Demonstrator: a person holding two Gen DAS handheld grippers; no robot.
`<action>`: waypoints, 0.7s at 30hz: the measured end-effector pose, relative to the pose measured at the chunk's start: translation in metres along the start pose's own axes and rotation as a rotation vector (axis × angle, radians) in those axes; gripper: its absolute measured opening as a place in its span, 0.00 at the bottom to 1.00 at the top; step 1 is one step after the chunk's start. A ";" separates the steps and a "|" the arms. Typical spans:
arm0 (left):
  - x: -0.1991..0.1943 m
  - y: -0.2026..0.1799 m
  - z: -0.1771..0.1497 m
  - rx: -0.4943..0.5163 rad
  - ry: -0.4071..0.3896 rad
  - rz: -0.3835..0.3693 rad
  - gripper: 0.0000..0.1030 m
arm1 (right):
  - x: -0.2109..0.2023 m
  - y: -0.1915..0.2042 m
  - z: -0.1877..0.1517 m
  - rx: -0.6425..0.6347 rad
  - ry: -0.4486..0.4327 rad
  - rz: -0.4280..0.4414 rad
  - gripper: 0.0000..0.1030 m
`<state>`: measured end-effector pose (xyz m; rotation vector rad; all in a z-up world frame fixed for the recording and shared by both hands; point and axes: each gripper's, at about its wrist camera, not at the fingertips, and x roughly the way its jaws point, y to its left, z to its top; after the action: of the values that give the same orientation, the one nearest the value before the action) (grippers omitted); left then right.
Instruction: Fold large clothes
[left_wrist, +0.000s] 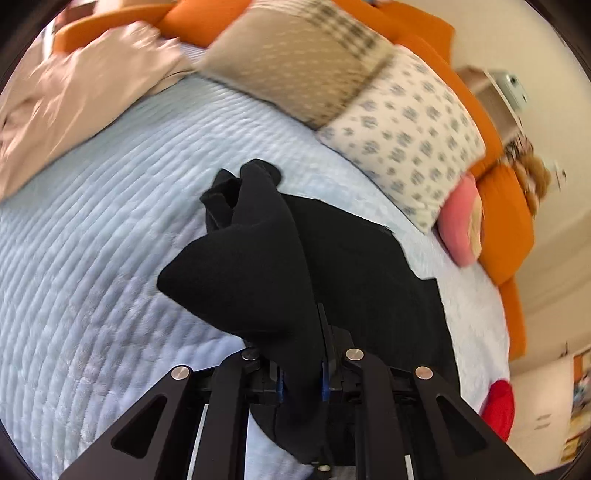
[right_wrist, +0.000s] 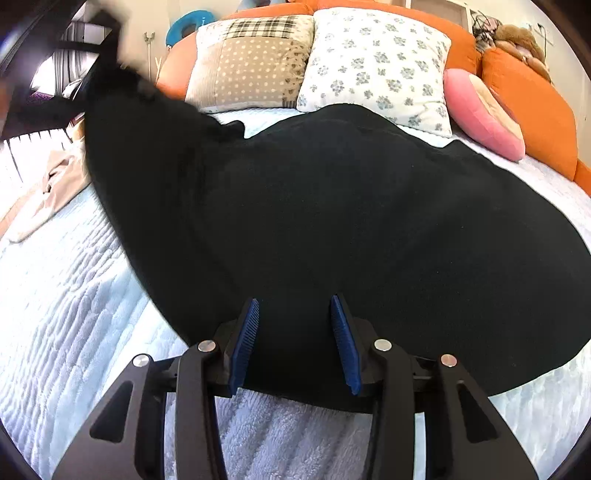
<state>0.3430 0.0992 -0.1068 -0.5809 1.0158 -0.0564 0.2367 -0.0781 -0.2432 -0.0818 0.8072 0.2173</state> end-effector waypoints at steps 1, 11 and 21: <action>0.001 -0.011 0.001 0.020 0.007 0.009 0.17 | -0.002 0.002 -0.002 -0.011 -0.004 -0.008 0.40; 0.003 -0.190 -0.050 0.439 0.071 0.085 0.13 | -0.027 0.019 -0.018 -0.086 -0.085 -0.136 0.39; 0.027 -0.288 -0.199 0.939 0.210 0.202 0.12 | -0.040 0.024 -0.025 -0.081 -0.146 -0.210 0.39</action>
<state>0.2587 -0.2398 -0.0668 0.3911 1.1127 -0.3974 0.1869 -0.0654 -0.2317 -0.2231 0.6395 0.0563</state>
